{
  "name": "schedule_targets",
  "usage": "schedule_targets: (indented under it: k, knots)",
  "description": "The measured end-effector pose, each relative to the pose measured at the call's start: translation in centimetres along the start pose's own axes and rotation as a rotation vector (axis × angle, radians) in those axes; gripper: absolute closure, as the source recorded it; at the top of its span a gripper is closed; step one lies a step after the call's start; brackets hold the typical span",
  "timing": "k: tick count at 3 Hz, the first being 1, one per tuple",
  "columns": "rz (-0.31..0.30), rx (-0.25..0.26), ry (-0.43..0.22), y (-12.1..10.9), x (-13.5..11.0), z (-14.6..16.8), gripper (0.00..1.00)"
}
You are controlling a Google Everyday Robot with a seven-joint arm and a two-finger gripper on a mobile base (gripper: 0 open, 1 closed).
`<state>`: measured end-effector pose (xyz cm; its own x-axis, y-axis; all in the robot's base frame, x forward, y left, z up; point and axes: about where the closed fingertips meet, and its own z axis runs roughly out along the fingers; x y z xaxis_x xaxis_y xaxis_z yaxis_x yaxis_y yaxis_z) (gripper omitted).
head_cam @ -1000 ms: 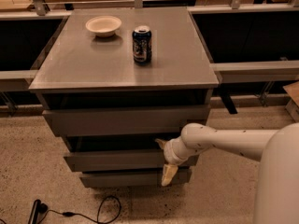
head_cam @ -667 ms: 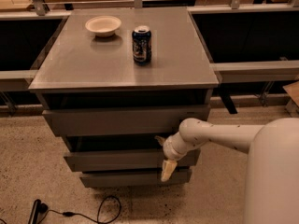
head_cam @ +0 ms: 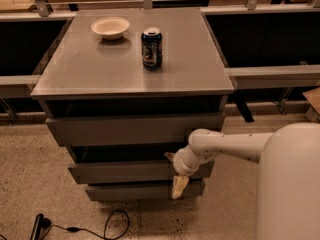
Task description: Open middle drawer
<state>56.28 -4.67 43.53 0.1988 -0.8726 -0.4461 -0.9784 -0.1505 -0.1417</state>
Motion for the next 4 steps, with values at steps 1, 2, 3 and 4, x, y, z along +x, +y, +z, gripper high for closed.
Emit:
schedule_targets:
  k: [1,2,3,4]
  knots:
    - [-0.019,-0.052,0.029,3.0,-0.3,1.0,0.12]
    - [-0.026,-0.074,0.041,4.2,-0.3,1.4,0.12]
    - [-0.037,-0.065,0.04,5.9,-0.8,0.1,0.13]
    - [-0.034,-0.064,0.01,8.4,-1.6,-2.0,0.13]
